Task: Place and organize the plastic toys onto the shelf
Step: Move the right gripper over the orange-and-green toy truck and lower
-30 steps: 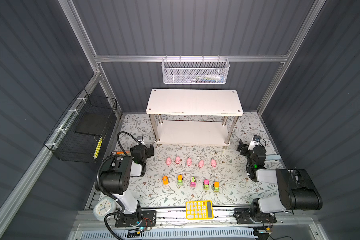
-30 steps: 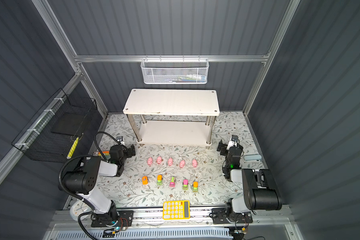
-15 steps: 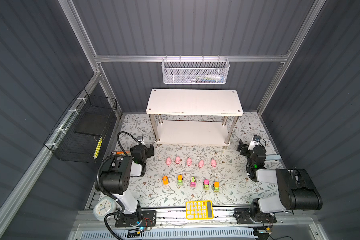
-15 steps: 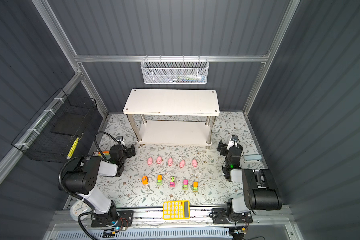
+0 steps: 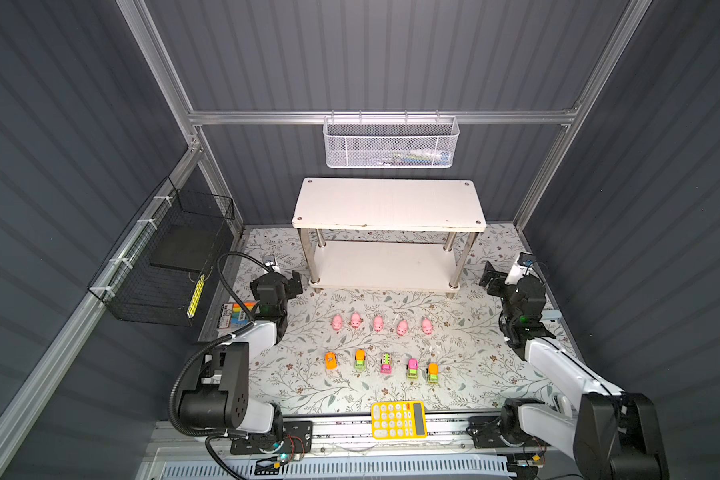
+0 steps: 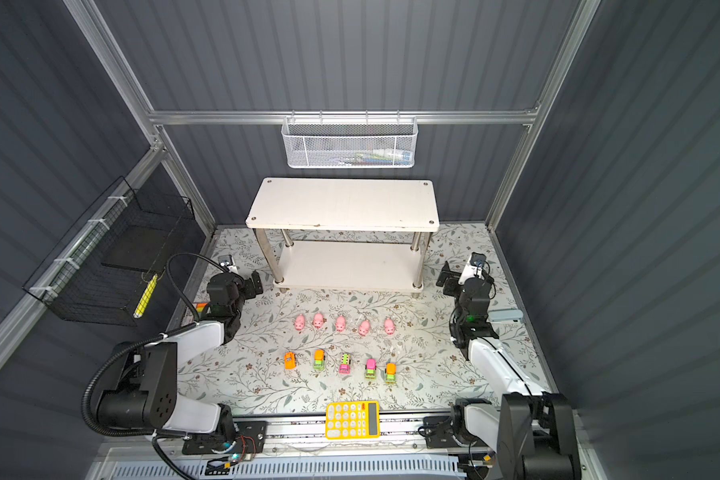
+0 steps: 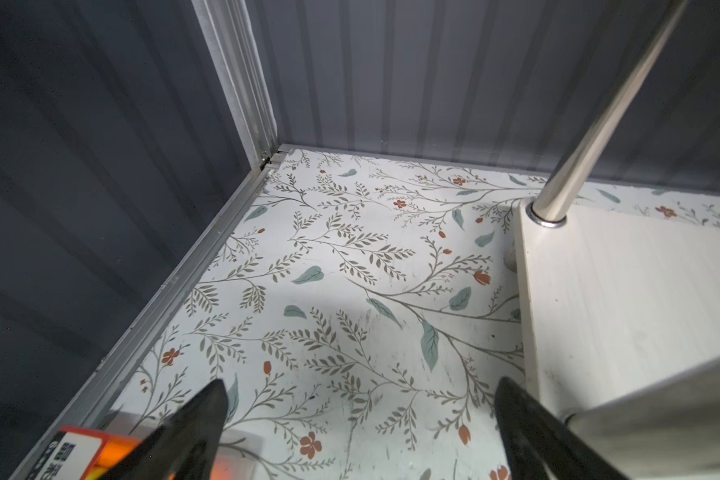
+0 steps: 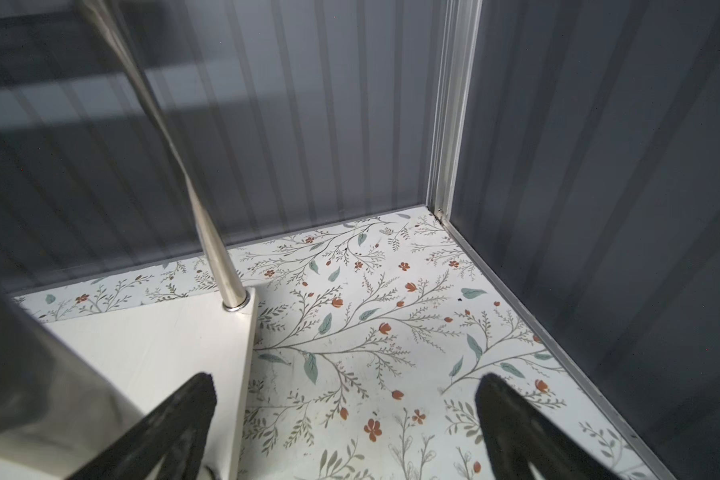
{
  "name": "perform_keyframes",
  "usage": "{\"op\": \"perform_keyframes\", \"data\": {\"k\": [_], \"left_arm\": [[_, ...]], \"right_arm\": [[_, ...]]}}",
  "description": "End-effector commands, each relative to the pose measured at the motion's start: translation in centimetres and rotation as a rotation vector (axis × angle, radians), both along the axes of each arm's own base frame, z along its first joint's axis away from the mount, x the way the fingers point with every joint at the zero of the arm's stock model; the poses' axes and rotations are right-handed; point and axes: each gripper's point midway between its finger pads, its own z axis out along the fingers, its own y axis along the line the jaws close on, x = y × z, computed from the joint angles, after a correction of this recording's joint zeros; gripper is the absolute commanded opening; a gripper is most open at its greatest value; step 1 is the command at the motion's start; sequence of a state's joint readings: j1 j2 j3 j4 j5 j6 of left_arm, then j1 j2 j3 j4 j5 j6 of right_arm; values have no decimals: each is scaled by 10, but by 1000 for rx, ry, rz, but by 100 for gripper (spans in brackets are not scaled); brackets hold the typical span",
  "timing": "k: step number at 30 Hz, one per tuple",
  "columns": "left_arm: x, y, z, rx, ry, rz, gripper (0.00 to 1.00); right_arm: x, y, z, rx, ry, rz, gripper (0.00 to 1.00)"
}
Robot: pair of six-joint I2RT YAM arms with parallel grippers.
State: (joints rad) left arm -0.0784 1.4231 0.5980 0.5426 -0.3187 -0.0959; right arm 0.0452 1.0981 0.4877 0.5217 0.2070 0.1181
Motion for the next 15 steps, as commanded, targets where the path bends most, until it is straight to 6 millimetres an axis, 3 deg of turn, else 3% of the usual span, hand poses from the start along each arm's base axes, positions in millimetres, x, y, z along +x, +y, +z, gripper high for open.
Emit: {"op": "perform_keyframes", "data": {"k": [1, 6, 8, 12, 15], "left_arm": [[-9, 1, 11, -101, 22, 71, 100], [-30, -16, 15, -149, 76, 79, 100], [-40, -27, 16, -165, 95, 61, 100], [-56, -41, 17, -209, 106, 30, 100], [-64, -42, 21, -237, 103, 29, 100]], "right_arm": [[-18, 20, -25, 8, 161, 1, 99], [-49, 66, -46, 127, 334, 73, 99], [-70, 86, -57, 155, 407, 124, 99], [-105, 113, -72, 192, 523, 214, 99], [-129, 122, -88, 182, 642, 248, 99]]}}
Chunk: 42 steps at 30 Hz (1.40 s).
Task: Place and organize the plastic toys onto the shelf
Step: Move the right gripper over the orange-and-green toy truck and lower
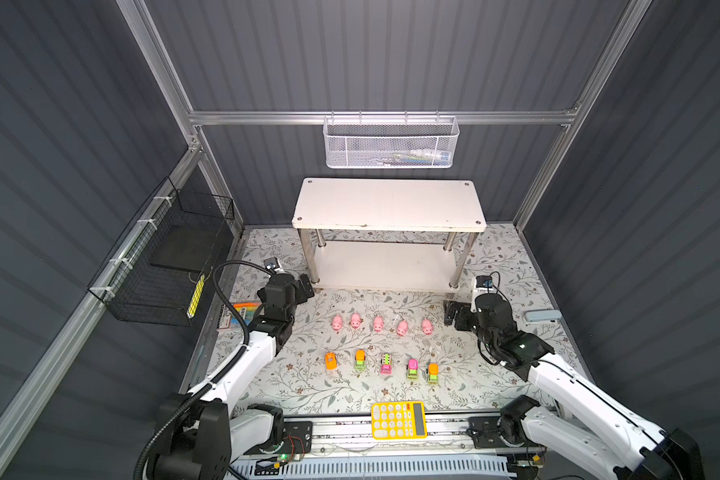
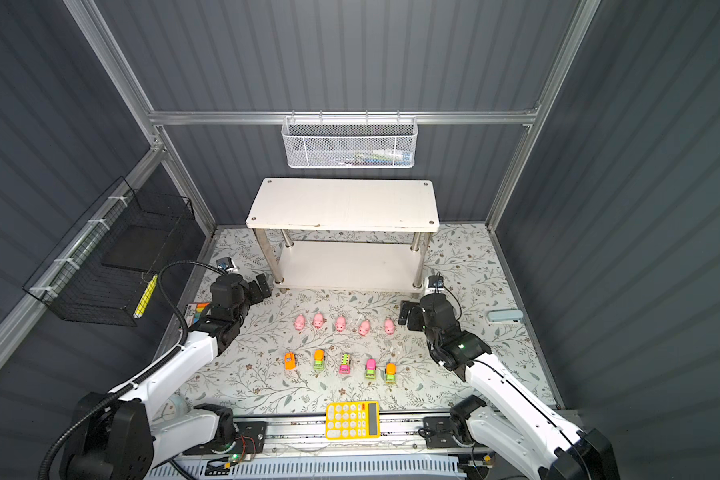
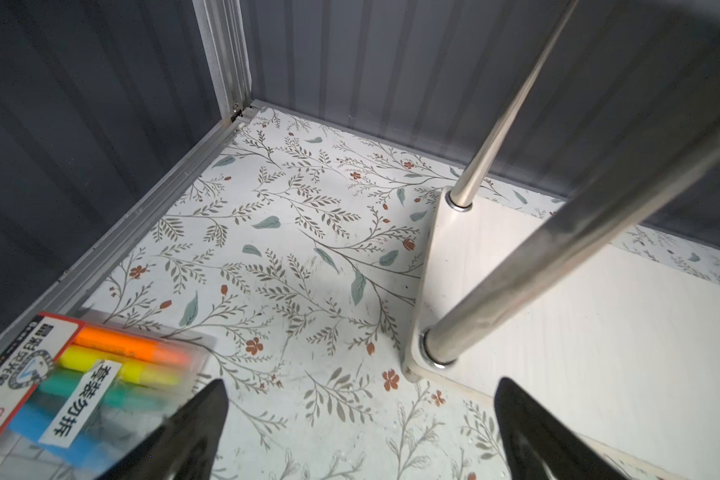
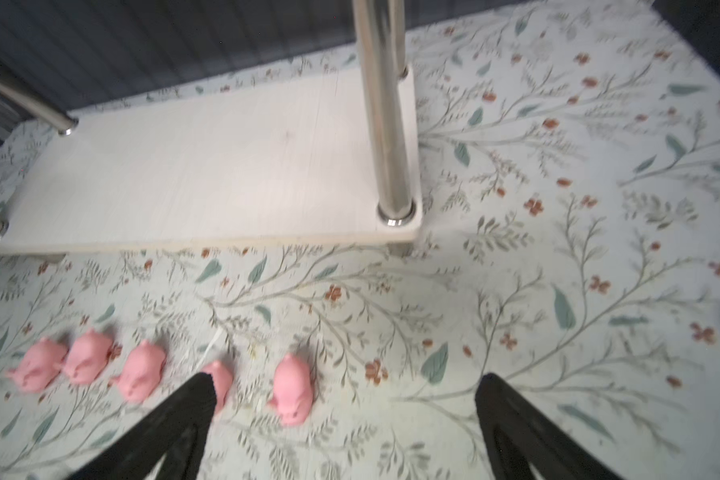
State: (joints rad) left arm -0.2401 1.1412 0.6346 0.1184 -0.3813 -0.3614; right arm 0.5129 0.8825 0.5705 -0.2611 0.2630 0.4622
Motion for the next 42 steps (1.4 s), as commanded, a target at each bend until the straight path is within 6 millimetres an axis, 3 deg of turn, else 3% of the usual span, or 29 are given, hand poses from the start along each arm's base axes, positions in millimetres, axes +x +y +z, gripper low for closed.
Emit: {"op": "perform_keyframes", "data": {"k": [1, 8, 20, 26, 42], "left_arm": [[-16, 3, -8, -40, 44, 25, 100], [-22, 5, -12, -46, 43, 28, 100], [-15, -1, -19, -77, 35, 13, 100], [-15, -1, -23, -74, 43, 15, 100], [-8, -4, -33, -75, 55, 10, 100]], "right_arm": [[-39, 2, -30, -9, 213, 9, 99], [-78, 25, -58, 4, 359, 82, 96], [-117, 64, -95, -16, 578, 188, 86], [-122, 66, -107, -61, 618, 181, 77], [-132, 72, -125, -103, 695, 175, 67]]}}
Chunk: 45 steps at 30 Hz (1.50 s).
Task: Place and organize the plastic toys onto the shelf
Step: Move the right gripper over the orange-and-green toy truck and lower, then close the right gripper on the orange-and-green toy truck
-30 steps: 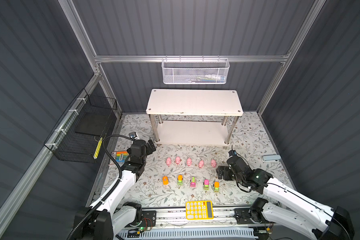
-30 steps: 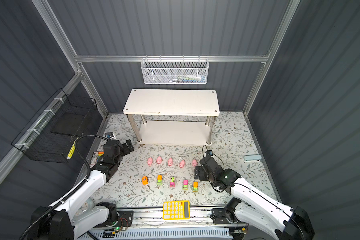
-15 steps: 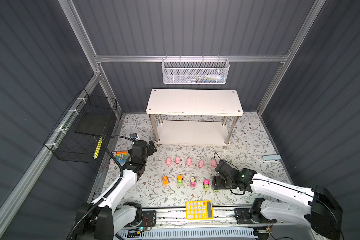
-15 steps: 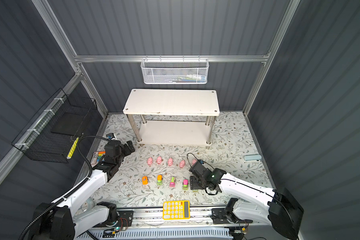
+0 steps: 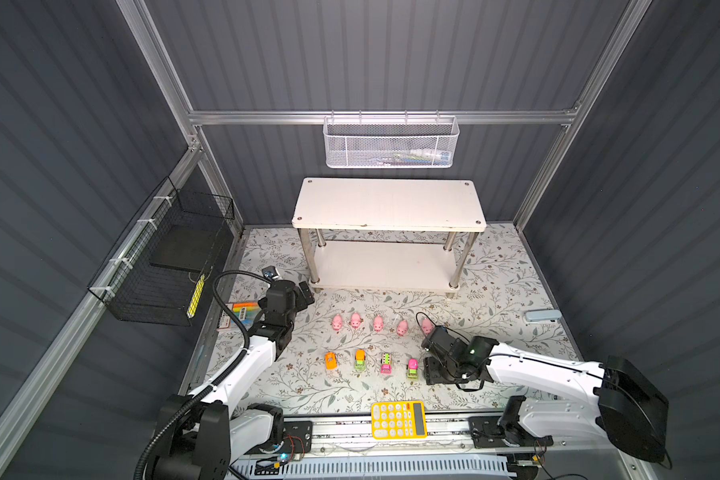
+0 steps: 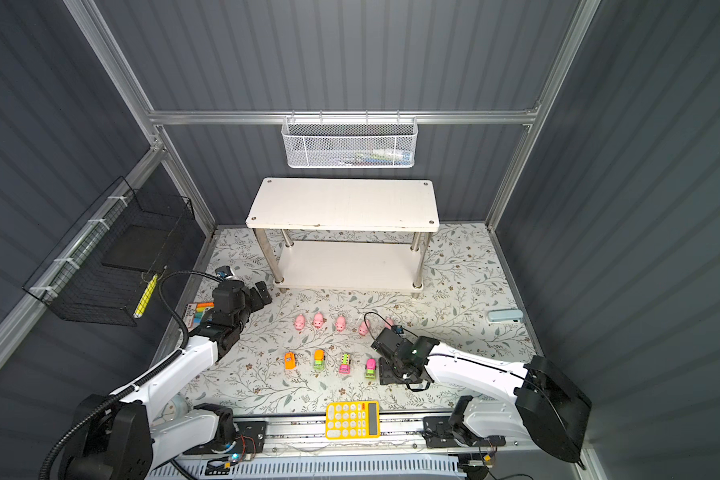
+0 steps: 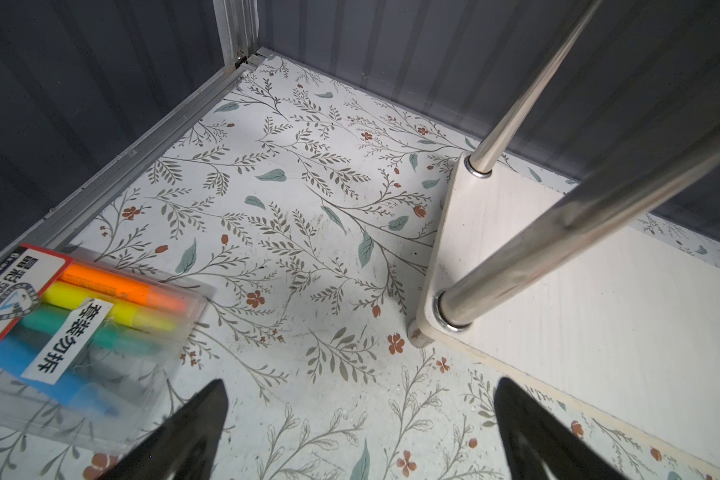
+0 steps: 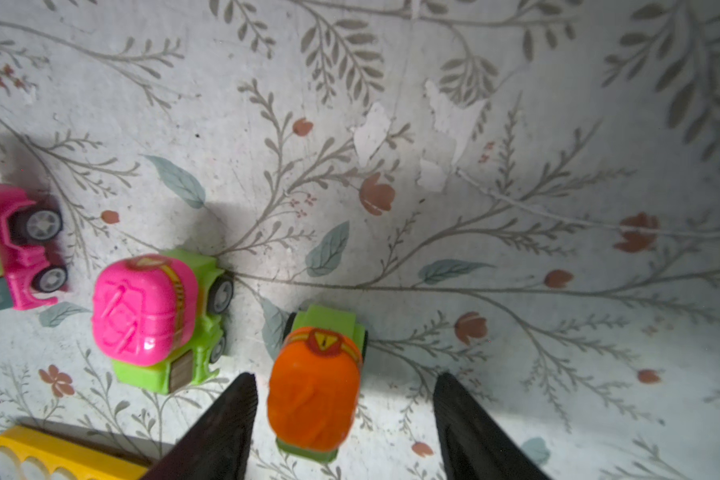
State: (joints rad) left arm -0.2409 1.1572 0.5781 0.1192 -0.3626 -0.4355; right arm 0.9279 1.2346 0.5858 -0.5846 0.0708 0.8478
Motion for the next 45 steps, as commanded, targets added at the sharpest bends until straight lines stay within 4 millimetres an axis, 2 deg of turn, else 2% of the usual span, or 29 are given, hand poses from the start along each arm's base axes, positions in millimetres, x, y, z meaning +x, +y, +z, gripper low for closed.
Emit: {"op": "perform_keyframes", "data": {"k": [1, 6, 13, 24, 32, 36, 41, 45], "left_arm": [[2, -3, -2, -18, -7, -7, 100], [3, -3, -4, -15, -4, -8, 100], [3, -3, -7, -10, 3, -7, 100], [4, -3, -10, -6, 8, -6, 100], [4, -3, -14, -5, 17, -4, 100], [4, -2, -16, -2, 22, -3, 100], [5, -3, -17, -3, 23, -4, 100], [5, -3, -16, 0, 23, -5, 100]], "right_arm": [[1, 5, 3, -4, 11, -3, 67], [2, 8, 0, -16, 21, 2, 61], [4, 10, -1, -30, 25, 7, 49], [0, 11, -6, -49, 54, 20, 52], [-1, 13, -10, -76, 68, 32, 39], [0, 8, -8, -92, 55, 17, 26], [0, 4, -1, -102, 47, 13, 25], [7, -1, 20, -135, 10, 36, 24]]}}
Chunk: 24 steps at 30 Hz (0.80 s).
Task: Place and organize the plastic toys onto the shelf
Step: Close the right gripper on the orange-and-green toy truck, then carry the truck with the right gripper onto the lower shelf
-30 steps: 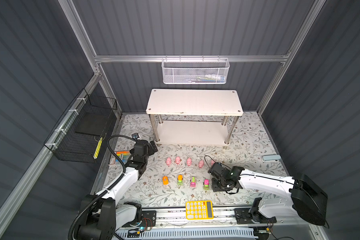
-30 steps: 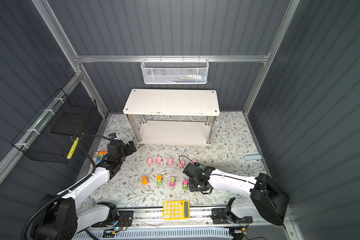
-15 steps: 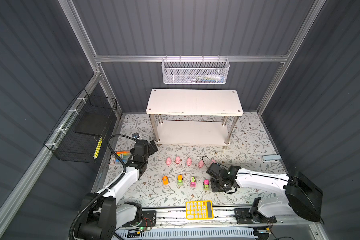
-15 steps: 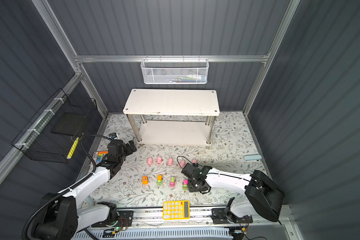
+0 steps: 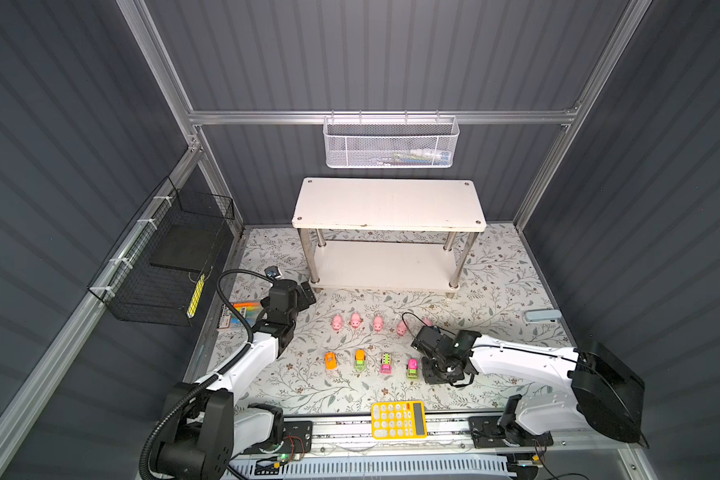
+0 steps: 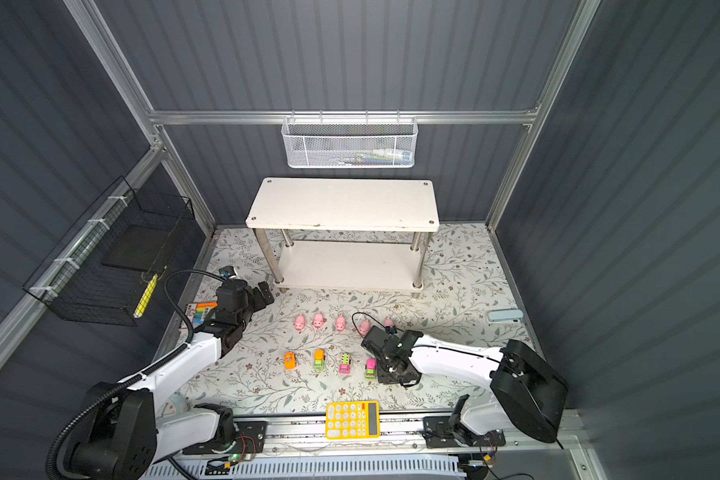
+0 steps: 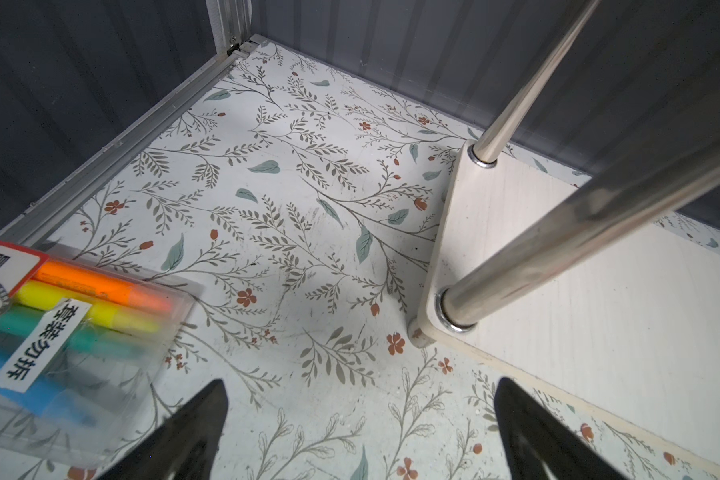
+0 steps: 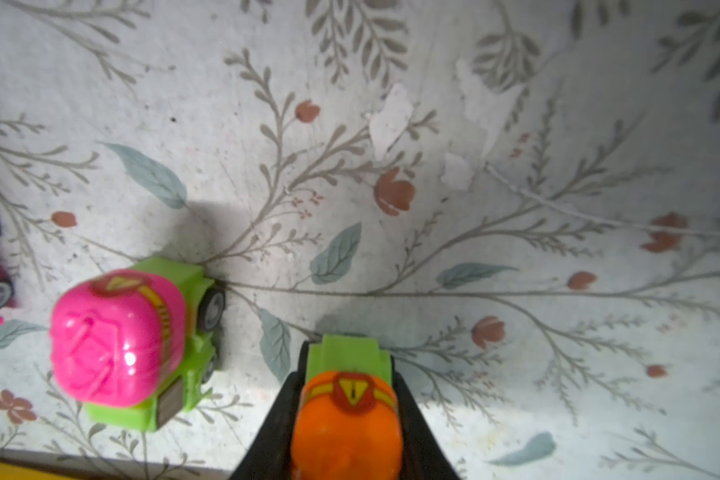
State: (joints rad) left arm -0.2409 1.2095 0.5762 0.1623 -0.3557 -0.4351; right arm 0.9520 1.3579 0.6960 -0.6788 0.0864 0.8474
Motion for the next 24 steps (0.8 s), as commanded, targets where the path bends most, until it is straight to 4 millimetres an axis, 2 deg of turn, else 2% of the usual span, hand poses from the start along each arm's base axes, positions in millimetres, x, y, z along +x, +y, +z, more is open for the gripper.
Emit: {"op": "perform_keyframes", "data": {"k": [1, 6, 10, 12, 16, 24], "left_arm": [[-1, 0, -6, 1, 12, 0, 100], [-3, 1, -8, 0, 14, 4, 100], [-5, 1, -11, -3, 18, 5, 100], [-6, 1, -12, -2, 20, 6, 100], [-6, 2, -12, 0, 18, 7, 100], [-7, 4, -12, 13, 21, 11, 100]], "right_arm": [[10, -8, 28, -45, -55, 22, 25], [42, -10, 73, -3, -131, 27, 25], [82, -13, 108, 23, -221, 23, 27], [103, -13, 119, 13, -265, 33, 27], [142, -16, 125, -4, -317, 20, 28], [208, -25, 116, -14, -378, -37, 28]]}}
